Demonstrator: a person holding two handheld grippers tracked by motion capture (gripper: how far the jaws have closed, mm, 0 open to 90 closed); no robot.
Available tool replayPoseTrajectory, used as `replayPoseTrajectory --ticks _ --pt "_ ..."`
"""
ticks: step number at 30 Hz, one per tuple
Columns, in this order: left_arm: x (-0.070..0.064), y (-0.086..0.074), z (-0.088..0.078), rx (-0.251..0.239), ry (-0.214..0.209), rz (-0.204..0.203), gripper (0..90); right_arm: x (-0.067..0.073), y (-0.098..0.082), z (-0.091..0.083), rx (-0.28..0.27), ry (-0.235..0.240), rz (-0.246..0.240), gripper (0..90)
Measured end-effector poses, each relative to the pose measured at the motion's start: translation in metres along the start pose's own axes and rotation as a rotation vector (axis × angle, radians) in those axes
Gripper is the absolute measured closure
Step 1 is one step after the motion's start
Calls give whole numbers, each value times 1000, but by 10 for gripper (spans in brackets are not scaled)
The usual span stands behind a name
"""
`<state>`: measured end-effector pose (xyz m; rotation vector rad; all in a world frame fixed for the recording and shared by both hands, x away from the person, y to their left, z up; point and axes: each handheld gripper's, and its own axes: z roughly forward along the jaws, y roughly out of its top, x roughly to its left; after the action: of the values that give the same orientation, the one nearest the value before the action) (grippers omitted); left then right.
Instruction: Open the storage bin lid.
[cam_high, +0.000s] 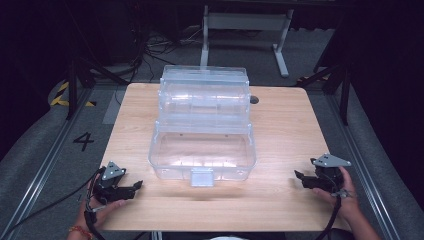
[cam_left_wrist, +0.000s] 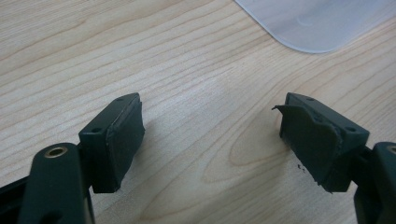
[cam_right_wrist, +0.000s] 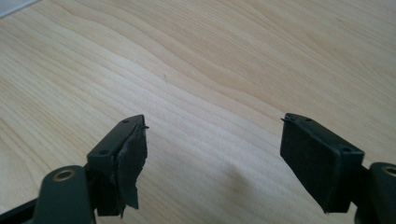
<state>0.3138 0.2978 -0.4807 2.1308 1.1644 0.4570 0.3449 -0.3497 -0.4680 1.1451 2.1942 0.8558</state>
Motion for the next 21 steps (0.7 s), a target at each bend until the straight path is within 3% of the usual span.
replayPoseTrajectory --ticks 3,7,9,14,21 --pt "0 0 0 0 -1 0 218 -2 -11 -3 -8 10 41 239" --pt "1 1 1 0 -5 9 207 -3 -24 -6 3 30 52 237" --pt "2 1 1 4 -9 14 199 -5 -30 -8 -20 33 50 233" --pt "3 1 1 5 -19 19 193 -11 -38 -12 -34 -2 63 211" --pt "4 0 1 3 -27 27 189 -20 -39 -11 -12 58 129 211"
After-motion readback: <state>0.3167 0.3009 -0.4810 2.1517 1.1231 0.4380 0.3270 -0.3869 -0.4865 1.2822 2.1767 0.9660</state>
